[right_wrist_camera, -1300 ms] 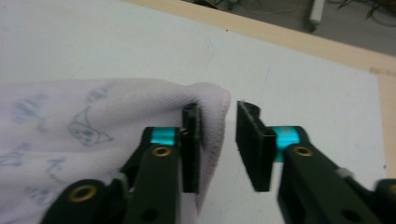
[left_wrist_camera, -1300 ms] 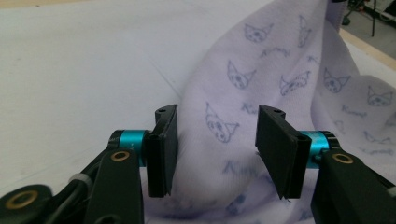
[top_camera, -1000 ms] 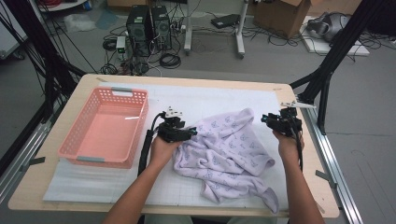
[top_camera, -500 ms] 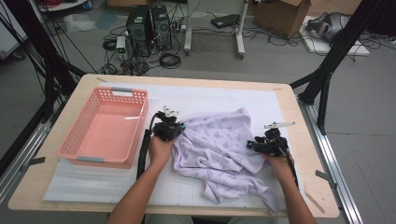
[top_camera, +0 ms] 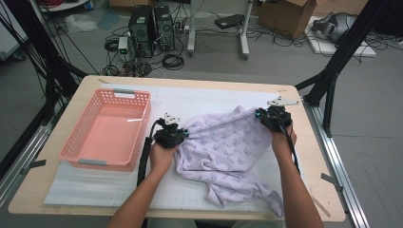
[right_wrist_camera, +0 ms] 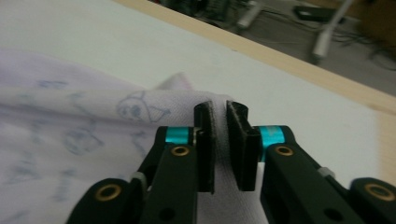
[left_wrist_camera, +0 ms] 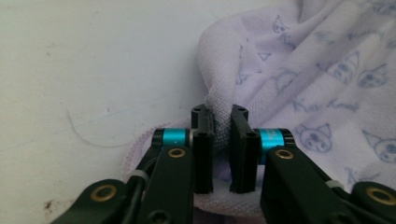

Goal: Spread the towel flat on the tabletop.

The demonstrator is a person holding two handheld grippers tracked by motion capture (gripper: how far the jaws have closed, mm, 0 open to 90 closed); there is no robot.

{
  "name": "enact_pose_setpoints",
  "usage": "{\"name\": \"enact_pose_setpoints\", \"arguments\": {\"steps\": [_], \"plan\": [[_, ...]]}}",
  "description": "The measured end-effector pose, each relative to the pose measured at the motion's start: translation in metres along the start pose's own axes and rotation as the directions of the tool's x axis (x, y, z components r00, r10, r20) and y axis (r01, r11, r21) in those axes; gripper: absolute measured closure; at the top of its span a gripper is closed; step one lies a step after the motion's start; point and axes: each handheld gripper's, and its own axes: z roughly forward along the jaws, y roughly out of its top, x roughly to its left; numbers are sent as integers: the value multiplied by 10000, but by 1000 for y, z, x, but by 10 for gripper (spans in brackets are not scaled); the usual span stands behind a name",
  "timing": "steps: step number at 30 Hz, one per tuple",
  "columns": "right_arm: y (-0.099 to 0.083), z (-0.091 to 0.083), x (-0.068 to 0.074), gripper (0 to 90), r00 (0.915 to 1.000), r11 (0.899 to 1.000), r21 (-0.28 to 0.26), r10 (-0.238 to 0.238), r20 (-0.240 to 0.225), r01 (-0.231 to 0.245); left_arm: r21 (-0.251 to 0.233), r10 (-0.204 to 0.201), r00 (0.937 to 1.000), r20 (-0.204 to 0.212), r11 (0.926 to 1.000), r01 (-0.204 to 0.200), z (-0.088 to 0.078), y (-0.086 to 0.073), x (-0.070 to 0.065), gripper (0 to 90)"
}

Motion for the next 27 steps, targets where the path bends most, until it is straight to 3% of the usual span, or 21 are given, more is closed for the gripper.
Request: {"name": "enact_pose_setpoints", "arguments": {"steps": [1, 4, 8, 11, 14, 16, 19, 23, 25, 27], "plan": [[-1, -3, 0, 725, 10000, 10000, -79, -42, 50, 43, 12, -58, 10000, 79, 10000, 58, -1, -1, 2, 715], [-9, -20, -5, 675, 9985, 9977, -398, 541, -4, -541, -45, -309, 9990, 325, 9995, 310, -1, -2, 5, 583], [-27, -45, -16, 622, 9924, 9915, -444, 1228, 21, -1226, -121, -157, 9990, 429, 9998, 162, -1, -2, 1, 482], [-46, -63, -18, 568, 9869, 9869, -377, 1549, -455, -1566, -270, -48, 9983, 582, 9996, 64, 0, -3, -1, 454], [-67, -72, -13, 516, 9747, 9829, 34, 1829, -1286, -1840, -410, 119, 9975, 690, 9991, -91, 1, -4, -4, 428], [-81, -75, -5, 481, 9696, 9816, 469, 1901, -1543, -1850, -556, 307, 9968, 742, 9981, -266, 0, -4, -5, 410], [-99, -73, 6, 452, 9727, 9824, 840, 1781, -1491, -1670, -601, 177, 9970, 757, 9981, -132, 1, -4, -4, 409], [-106, -58, 15, 424, 9756, 9789, 1512, 1600, -1507, -1372, -40, 126, 9973, 726, 9999, -124, 8, -7, -4, 401], [-105, -53, 19, 424, 9713, 9776, 1544, 1684, -1682, -1428, 142, 487, 9970, 598, 9987, -497, 10, -7, -8, 399], [-103, -50, 24, 421, 9709, 9790, 1516, 1625, -1757, -1364, 436, 1173, 9927, 280, 9920, -1184, 10, -7, -14, 447]]}}
